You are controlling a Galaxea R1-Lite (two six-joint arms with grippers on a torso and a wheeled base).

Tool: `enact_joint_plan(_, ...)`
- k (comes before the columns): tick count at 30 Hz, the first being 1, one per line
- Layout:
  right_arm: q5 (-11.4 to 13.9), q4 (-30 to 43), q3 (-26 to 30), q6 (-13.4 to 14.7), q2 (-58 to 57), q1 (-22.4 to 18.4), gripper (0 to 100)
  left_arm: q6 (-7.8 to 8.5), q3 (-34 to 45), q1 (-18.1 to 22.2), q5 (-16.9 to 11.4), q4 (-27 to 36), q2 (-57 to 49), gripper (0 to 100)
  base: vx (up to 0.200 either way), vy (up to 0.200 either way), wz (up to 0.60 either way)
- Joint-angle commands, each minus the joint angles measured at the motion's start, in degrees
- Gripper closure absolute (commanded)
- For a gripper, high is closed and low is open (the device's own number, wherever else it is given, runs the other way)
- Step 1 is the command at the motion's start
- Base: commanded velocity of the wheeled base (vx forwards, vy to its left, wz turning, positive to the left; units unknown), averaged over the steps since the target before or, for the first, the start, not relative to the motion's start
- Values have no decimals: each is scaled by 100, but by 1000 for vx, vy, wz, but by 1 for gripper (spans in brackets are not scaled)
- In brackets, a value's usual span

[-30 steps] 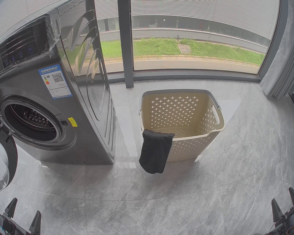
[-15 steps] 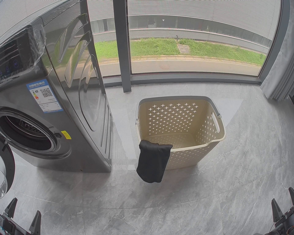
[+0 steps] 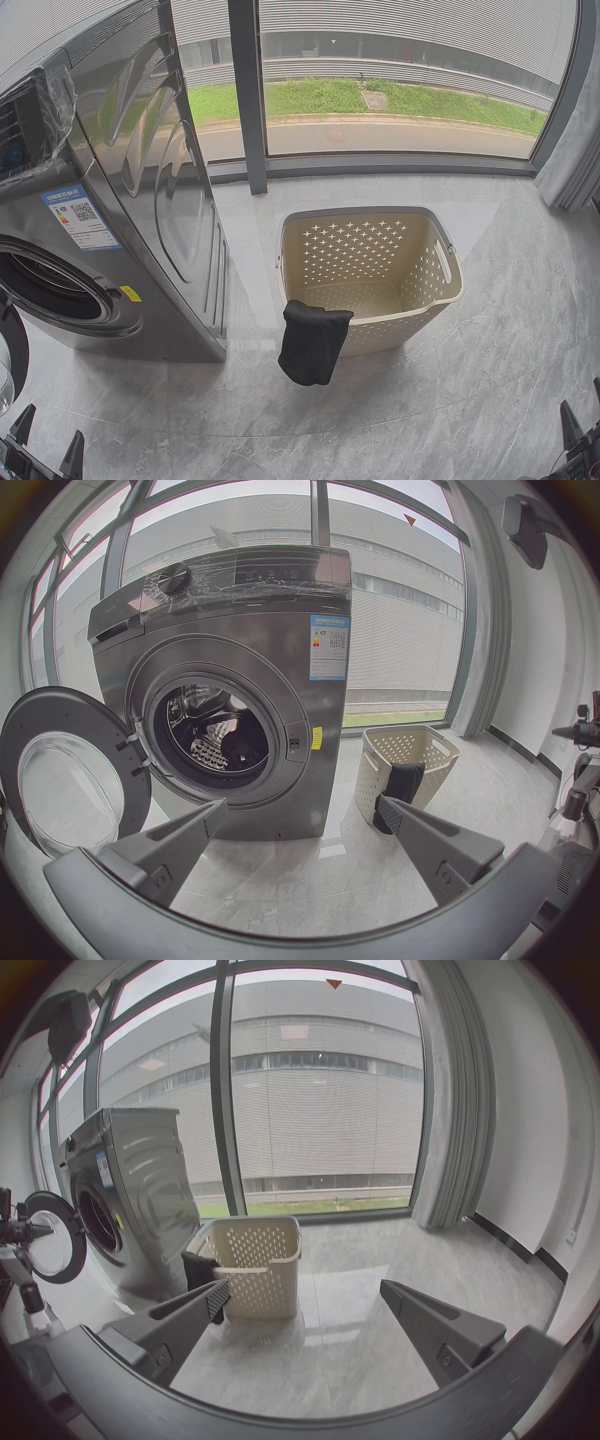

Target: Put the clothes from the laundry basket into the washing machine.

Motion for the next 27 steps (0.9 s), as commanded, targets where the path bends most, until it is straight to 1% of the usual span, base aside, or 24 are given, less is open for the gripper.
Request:
enact_joint_plan(1, 165, -4, -1255, 283, 707, 277, 0, 8, 84, 10, 1, -1, -49, 0, 0, 0, 0)
enact_joint_plan(4, 525, 313, -1150, 327, 1867, 707, 0, 8, 84, 1, 1, -1, -49, 0, 0, 0, 0)
enact_joint_plan(6, 657, 243, -1044, 327, 2711, 971, 0, 8, 84, 10, 1, -1, -49, 0, 0, 0, 0)
enact_joint_plan(7, 718, 111, -1062, 336, 3238, 1164, 0, 8, 84, 10, 1, -1, -49, 0, 0, 0, 0)
enact_joint_plan(8, 762, 14, -1062, 327, 3458, 1261, 0, 0, 84, 1, 1, -1, -49, 0, 0, 0, 0)
enact_joint_plan(9, 762, 14, -1062, 327, 3458, 1261, 0, 0, 84, 1, 1, -1, -49, 0, 0, 0, 0)
enact_joint_plan(10, 982, -443, -1062, 336, 4232, 1709, 0, 0, 84, 1, 1, -1, -49, 0, 0, 0, 0)
enact_joint_plan(11, 1044, -715, -1053, 371, 4592, 1999, 0, 0, 84, 10, 1, -1, -49, 0, 0, 0, 0)
enact_joint_plan(12, 1044, -918, -1053, 432, 4847, 2193, 0, 0, 84, 10, 1, -1, -49, 0, 0, 0, 0)
enact_joint_plan(13, 1044, -997, -1053, 459, 4943, 2281, 0, 0, 84, 10, 1, -1, -49, 0, 0, 0, 0)
enact_joint_plan(14, 1044, -997, -1053, 459, 4943, 2281, 0, 0, 84, 10, 1, -1, -49, 0, 0, 0, 0)
enact_joint_plan(15, 877, -1744, -1062, 924, 5972, 2702, 0, 0, 84, 1, 1, -1, -49, 0, 0, 0, 0)
enact_joint_plan(16, 745, -2034, -1062, 1118, 6306, 2808, 0, 0, 84, 1, 1, -1, -49, 0, 0, 0, 0)
enact_joint_plan(17, 639, -2227, -1062, 1232, 6508, 2887, 0, 0, 84, 1, 1, -1, -49, 0, 0, 0, 0)
enact_joint_plan(18, 622, -2271, -1062, 1250, 6552, 2905, 0, 0, 84, 1, 1, -1, -49, 0, 0, 0, 0)
enact_joint_plan(19, 305, -2781, -1062, 1522, 7070, 3212, 0, -18, 84, 10, 1, -1, -49, 0, 0, 0, 0)
enact_joint_plan(21, 33, -3150, -1079, 1742, 7519, 3467, 0, -36, 84, 10, 1, -1, -49, 0, 0, 0, 0)
enact_joint_plan(22, -37, -3229, -1097, 1795, 7651, 3546, 0, -36, 84, 10, 1, -1, -49, 0, 0, 0, 0)
enact_joint_plan(25, -178, -3440, -1238, 1909, 8178, 3827, 0, -36, 84, 1, 1, -1, -49, 0, 0, 0, 0)
enact_joint_plan(27, -240, -3449, -1334, 1935, 8415, 3889, 0, -27, 84, 1, 1, -1, -49, 0, 0, 0, 0)
